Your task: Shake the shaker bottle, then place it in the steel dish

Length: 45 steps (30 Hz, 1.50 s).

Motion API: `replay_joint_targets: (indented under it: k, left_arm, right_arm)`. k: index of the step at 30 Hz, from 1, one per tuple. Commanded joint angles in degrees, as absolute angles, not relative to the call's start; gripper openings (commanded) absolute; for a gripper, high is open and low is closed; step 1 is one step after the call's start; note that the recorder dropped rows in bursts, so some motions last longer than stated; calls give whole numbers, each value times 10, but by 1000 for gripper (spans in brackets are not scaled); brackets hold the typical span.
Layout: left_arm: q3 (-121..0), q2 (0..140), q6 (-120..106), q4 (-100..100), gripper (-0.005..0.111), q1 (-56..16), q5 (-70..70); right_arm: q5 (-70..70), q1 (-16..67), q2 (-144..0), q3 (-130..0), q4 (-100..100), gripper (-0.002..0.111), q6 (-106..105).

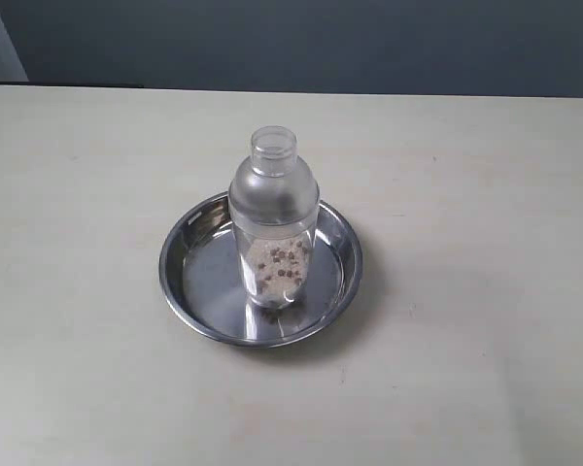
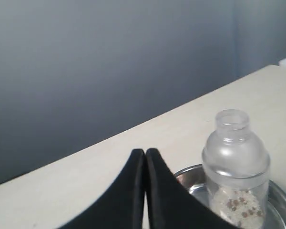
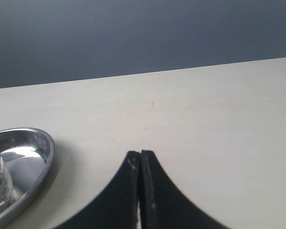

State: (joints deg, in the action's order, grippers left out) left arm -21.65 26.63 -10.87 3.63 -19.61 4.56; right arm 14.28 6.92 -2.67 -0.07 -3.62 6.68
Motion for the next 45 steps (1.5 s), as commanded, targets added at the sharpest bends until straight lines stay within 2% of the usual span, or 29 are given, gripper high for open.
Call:
replay_joint_targets:
  k: [1, 5, 14, 24, 45]
  left_arm:
    - [-158, 175, -44, 35, 0, -114, 71]
    - [-117, 112, -3, 35, 0, -53, 104]
    - [-59, 48, 14, 42, 0, -14, 120]
    - [0, 38, 14, 42, 0, -11, 119]
    - [0, 38, 13, 41, 0, -11, 130]
  right_arm:
    - [135, 68, -30, 0, -38, -1, 67]
    - [135, 68, -30, 0, -38, -1, 67]
    - [135, 68, -30, 0, -38, -1, 67]
    - [136, 68, -30, 0, -38, -1, 67]
    - [134, 68, -30, 0, -38, -1, 67]
